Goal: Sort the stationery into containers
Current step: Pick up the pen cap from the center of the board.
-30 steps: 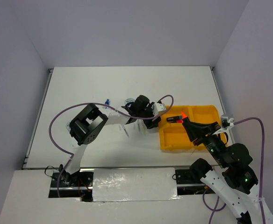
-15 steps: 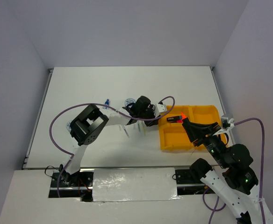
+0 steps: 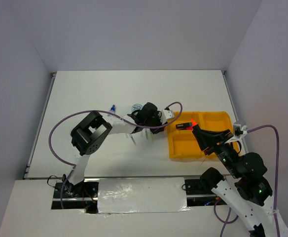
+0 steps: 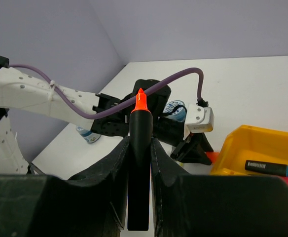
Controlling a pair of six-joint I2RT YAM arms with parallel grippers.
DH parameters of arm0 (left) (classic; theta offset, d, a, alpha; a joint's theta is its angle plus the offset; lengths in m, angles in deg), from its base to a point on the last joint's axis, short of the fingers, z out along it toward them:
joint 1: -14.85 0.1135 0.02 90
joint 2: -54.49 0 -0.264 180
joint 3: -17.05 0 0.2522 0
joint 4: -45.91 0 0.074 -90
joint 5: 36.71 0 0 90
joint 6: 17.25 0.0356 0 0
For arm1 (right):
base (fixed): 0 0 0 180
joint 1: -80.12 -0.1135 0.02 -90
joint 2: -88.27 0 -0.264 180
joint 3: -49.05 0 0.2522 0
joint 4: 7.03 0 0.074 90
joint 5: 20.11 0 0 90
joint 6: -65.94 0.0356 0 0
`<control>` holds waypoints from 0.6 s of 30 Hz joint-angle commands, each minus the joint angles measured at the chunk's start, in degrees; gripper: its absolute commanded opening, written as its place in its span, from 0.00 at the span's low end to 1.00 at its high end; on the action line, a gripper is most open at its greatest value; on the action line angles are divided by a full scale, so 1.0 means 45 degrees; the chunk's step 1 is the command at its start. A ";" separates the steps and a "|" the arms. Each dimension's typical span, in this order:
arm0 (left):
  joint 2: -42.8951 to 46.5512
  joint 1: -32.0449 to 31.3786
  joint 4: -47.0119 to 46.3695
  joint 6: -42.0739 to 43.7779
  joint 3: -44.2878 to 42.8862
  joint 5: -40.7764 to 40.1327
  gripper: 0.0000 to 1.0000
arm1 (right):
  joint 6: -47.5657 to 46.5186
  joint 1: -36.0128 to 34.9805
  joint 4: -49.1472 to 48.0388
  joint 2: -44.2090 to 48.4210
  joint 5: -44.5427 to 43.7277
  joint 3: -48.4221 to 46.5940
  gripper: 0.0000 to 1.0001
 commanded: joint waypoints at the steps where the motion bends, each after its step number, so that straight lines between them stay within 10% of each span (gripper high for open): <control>1: 0.0534 0.0003 0.0940 -0.0182 0.0744 -0.0890 0.15 | -0.0197 0.0053 -0.0406 -0.0101 0.0089 -0.0303 0.00; 18: 0.5219 0.0139 0.1445 -0.0632 0.2112 -0.0188 0.14 | -0.0471 0.0053 -0.0757 -0.1115 0.0243 -0.0128 0.00</control>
